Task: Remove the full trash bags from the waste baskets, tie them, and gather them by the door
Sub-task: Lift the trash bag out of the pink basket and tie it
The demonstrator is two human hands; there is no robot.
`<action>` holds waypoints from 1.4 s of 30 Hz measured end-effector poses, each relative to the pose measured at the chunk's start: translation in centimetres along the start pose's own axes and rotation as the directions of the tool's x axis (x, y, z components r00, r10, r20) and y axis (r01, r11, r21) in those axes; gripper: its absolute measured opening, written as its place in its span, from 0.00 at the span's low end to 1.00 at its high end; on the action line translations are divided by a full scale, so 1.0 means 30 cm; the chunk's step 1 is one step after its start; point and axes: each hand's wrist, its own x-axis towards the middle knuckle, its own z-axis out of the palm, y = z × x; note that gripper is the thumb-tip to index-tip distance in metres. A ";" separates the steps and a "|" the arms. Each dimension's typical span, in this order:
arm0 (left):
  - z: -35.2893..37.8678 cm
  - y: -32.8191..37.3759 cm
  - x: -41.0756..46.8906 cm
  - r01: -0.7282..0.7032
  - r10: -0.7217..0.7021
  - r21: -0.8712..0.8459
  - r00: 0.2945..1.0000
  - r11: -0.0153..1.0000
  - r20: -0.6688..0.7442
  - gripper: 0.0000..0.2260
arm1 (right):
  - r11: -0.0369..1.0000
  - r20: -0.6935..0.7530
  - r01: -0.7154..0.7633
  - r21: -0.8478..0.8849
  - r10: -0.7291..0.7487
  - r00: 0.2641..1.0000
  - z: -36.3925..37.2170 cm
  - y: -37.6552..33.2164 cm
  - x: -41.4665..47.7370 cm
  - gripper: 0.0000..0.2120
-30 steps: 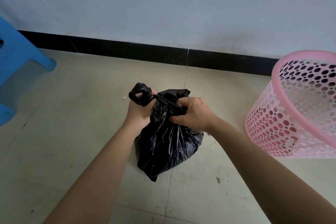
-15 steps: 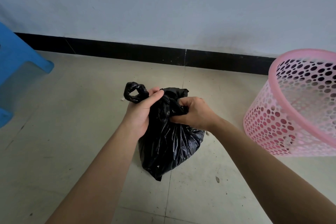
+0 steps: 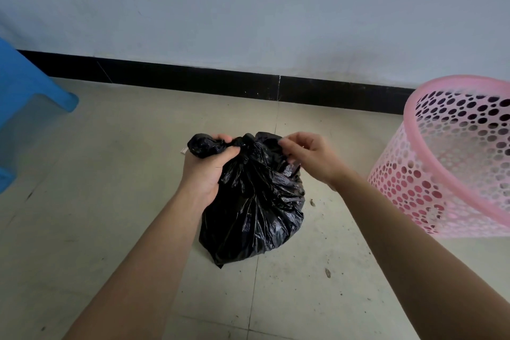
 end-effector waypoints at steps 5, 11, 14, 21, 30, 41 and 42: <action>0.024 0.041 0.006 -0.188 0.165 0.221 0.979 0.957 0.121 0.12 | 0.980 0.080 0.123 0.153 -0.137 0.987 -0.014 -0.102 -0.012 0.15; 0.022 0.056 0.003 -0.246 0.199 0.325 0.965 0.913 0.170 0.07 | 0.980 0.120 0.141 0.140 -0.158 0.980 -0.009 -0.117 -0.006 0.09; 0.004 0.075 -0.005 -0.235 0.179 0.370 0.967 0.899 0.179 0.08 | 0.979 0.047 0.197 -0.061 -0.194 0.980 -0.010 -0.110 -0.006 0.07; 0.025 0.052 0.004 -0.248 0.242 0.501 0.967 0.829 0.078 0.20 | 0.603 0.148 0.400 -0.690 -0.423 0.894 -0.001 -0.129 0.008 0.15; -0.065 -0.133 0.030 0.031 0.071 0.433 0.974 0.901 -0.217 0.18 | 0.444 0.122 0.215 -0.870 -0.229 0.966 0.013 0.080 0.007 0.14; -0.058 -0.336 -0.004 0.048 0.165 0.680 0.955 0.732 -0.246 0.28 | 0.964 -0.353 -0.233 -0.128 0.176 0.919 0.253 0.224 -0.026 0.09; -0.060 -0.361 -0.004 0.039 0.176 0.700 0.957 0.713 -0.233 0.30 | 0.960 -0.360 -0.250 -0.127 0.190 0.913 0.277 0.242 -0.024 0.11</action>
